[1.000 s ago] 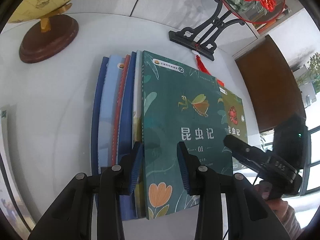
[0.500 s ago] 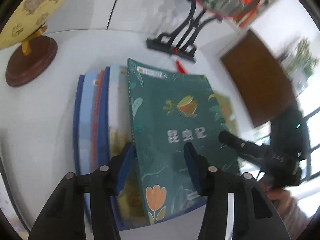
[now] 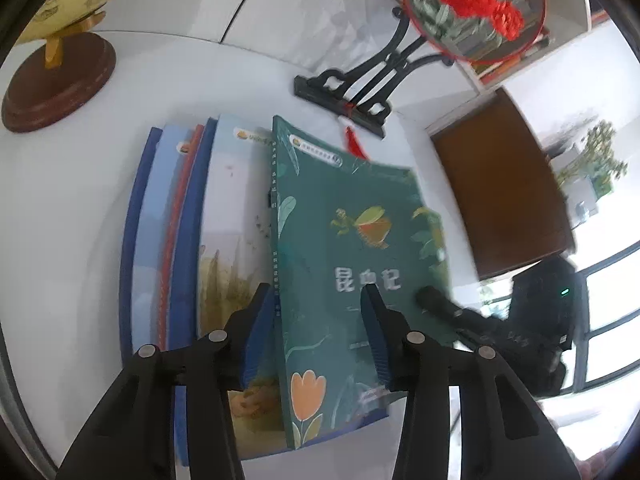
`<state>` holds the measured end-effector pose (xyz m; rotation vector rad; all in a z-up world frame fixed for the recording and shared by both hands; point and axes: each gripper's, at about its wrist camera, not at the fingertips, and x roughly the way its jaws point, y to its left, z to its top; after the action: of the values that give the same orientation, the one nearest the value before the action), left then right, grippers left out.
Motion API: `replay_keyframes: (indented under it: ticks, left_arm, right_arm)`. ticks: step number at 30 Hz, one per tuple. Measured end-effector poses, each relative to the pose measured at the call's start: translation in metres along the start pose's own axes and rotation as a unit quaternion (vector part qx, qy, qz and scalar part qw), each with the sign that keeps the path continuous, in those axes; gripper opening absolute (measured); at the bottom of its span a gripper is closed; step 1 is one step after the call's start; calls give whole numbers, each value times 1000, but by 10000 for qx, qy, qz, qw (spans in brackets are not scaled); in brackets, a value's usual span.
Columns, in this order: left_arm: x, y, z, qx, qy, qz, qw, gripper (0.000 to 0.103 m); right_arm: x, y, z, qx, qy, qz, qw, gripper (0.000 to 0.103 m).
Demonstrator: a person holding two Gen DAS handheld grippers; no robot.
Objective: Organize books
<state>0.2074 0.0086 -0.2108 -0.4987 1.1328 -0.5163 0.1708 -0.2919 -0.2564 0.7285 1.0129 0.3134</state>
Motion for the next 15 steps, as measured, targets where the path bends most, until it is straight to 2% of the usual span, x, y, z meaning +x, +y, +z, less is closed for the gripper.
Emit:
replay_keyframes:
  ticks: [2, 5, 6, 8, 12, 13, 15]
  left_arm:
    - [-4, 2, 1, -204, -101, -297, 9993, 40]
    - [-9, 10, 4, -622, -221, -876, 9940, 40]
    - [-9, 11, 4, -694, -235, -940, 9929, 40]
    - [-6, 12, 6, -765, -238, -957, 9922, 40]
    - [3, 15, 9, -645, -26, -505, 9966, 40]
    - [5, 17, 10, -695, 16, -484, 9964, 40]
    - [4, 24, 11, -885, -48, -682, 9937, 40]
  right_arm:
    - [-1, -1, -1, 27, -11, -13, 10000, 7]
    - [-2, -8, -1, 188, -46, 57, 9998, 7]
    - [-2, -11, -1, 253, -43, 67, 9996, 7]
    - [-1, -14, -1, 311, -33, 78, 9995, 7]
    - [1, -18, -1, 349, -18, 75, 9994, 8]
    - [1, -19, -1, 357, -21, 78, 9993, 9]
    - [2, -20, -2, 357, -9, 59, 9993, 11]
